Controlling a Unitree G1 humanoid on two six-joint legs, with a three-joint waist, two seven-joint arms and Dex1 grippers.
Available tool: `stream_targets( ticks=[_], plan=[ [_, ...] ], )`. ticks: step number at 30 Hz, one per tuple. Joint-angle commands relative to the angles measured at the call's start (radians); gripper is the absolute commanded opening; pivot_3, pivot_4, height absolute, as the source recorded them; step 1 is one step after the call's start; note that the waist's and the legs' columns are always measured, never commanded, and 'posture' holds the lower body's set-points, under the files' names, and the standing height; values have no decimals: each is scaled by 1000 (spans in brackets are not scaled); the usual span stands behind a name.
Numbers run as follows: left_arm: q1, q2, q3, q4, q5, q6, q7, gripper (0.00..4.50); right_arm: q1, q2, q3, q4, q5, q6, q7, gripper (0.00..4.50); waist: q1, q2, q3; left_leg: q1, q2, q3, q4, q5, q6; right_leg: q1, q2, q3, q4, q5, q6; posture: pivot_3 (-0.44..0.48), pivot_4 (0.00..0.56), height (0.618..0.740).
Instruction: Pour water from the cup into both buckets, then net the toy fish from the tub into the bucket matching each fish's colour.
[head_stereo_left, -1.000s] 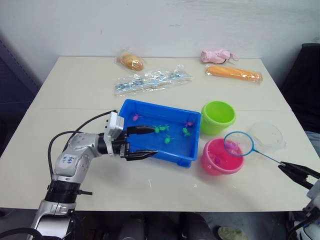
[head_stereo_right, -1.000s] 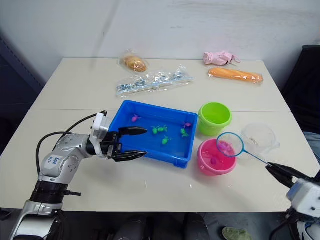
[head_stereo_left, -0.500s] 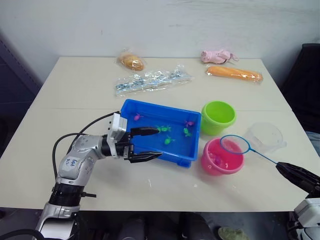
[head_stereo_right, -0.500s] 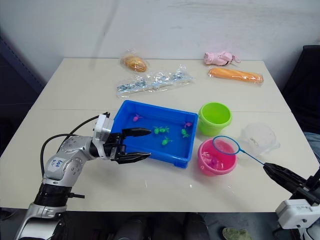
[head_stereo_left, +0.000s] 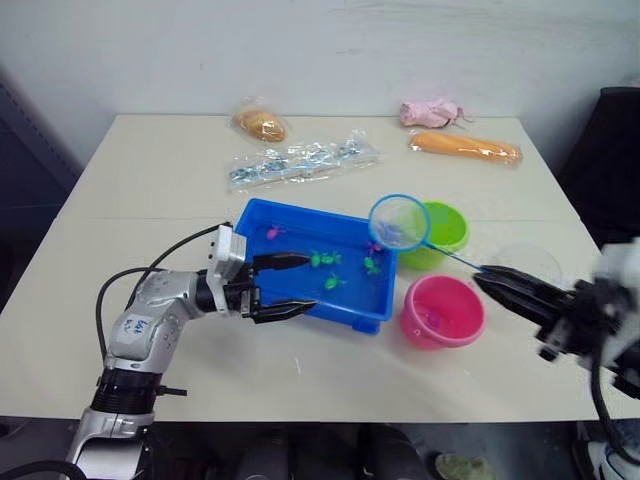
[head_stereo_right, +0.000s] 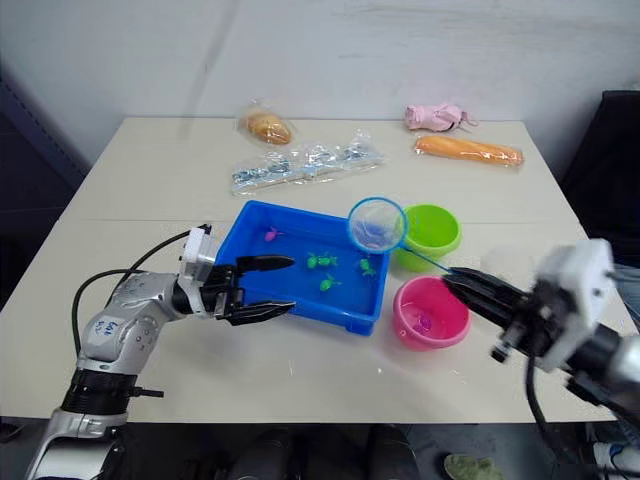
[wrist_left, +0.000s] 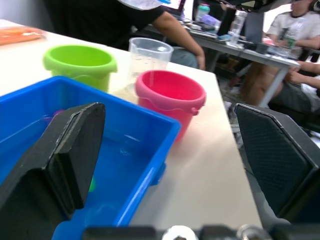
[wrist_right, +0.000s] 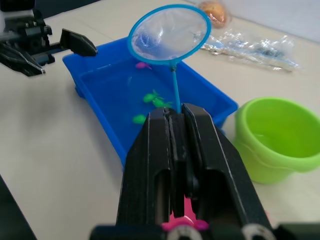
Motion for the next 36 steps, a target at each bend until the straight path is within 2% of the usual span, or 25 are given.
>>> stream_targets(
  ticks=[1, 4, 6, 12, 17, 29, 36],
  plan=[
    [0, 28, 44, -13, 0, -7, 24, 4459, -229, -47, 221, 16, 239, 144, -313, 0, -4, 0, 0, 0, 0, 1, 1, 0, 0, 0, 0, -1, 0, 0, 0, 0, 150, 740],
    [14, 45, 62, -32, -2, -2, 42, 4459, -391, -36, 365, 67, 387, 220, -518, 0, -5, -1, 0, -1, 0, 1, 2, 0, 0, -1, 0, -1, -1, 0, 0, 0, 150, 740],
    [20, 51, 68, -42, -5, 0, 54, 4459, -469, -26, 419, 94, 432, 258, -594, 0, -2, -1, 0, -2, 0, 1, 3, 0, 0, -1, 0, -2, -1, 0, 0, 0, 150, 740],
    [51, 61, 81, -83, -17, 12, 82, 4459, -651, 45, 545, 168, 446, 358, -718, 0, -5, -1, 0, -4, 0, 1, 4, -1, 1, -2, 1, -2, 0, 1, 1, 0, 150, 740],
    [65, 57, 84, -108, -20, 21, 100, 4459, -749, 124, 616, 226, 448, 419, -817, 0, -6, -1, 0, -5, 0, 1, 4, -1, 1, -3, 1, -2, 1, 1, 1, 0, 150, 740],
    [74, 59, 91, -132, -25, 30, 116, 4459, -807, 233, 614, 303, 437, 474, -935, 0, -7, -1, 0, -6, 0, 2, 4, -1, 2, -3, 1, -2, 1, 1, 1, 0, 150, 740],
    [80, 65, 95, -140, -25, 26, 119, 4459, -794, 262, 607, 303, 570, 457, -971, 0, -7, -1, 0, -6, 1, 2, 4, -1, 2, -3, 1, -2, 1, 1, 1, 0, 150, 740]
  ],
)
